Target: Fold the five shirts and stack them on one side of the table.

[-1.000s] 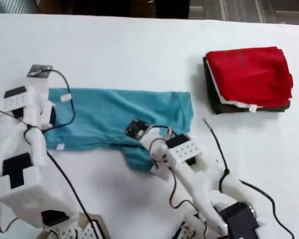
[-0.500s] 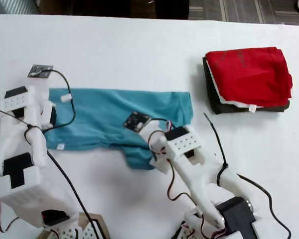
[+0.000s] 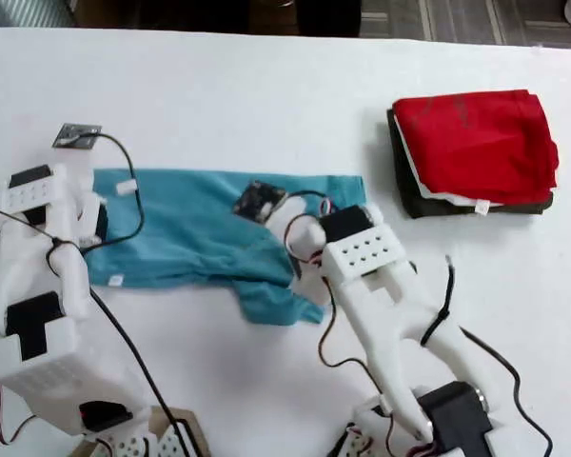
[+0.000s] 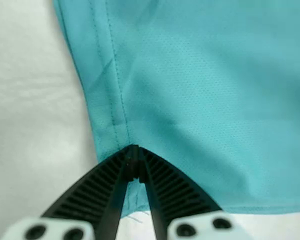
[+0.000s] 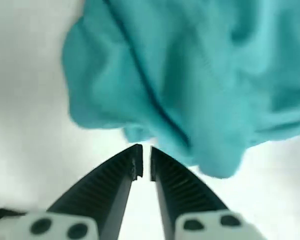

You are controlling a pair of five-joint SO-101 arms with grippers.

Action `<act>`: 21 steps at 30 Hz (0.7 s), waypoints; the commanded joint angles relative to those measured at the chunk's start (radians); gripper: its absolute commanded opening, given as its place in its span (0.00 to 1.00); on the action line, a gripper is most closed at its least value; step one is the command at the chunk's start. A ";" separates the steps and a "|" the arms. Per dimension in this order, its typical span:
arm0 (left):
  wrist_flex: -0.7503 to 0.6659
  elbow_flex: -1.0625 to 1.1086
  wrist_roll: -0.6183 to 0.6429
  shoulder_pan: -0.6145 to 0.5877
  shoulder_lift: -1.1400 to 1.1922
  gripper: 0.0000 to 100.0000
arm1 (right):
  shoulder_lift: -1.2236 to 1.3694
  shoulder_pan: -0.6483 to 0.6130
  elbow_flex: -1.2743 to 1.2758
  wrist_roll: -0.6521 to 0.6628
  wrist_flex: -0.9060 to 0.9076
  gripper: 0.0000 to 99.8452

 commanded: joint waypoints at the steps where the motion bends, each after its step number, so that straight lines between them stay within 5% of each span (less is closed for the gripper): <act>1: -0.011 -0.022 -0.006 0.003 -0.054 0.03 | -0.033 -0.119 0.025 -0.021 0.081 0.09; 5: -0.011 -0.022 -0.006 0.003 -0.054 0.03 | -0.065 -0.225 0.143 0.002 0.036 0.09; 13: -0.011 -0.022 -0.006 0.003 -0.054 0.03 | 0.018 -0.108 0.210 -0.052 -0.180 0.18; 21: -0.011 -0.022 -0.006 0.003 -0.054 0.03 | 0.189 -0.088 0.210 -0.044 -0.309 0.17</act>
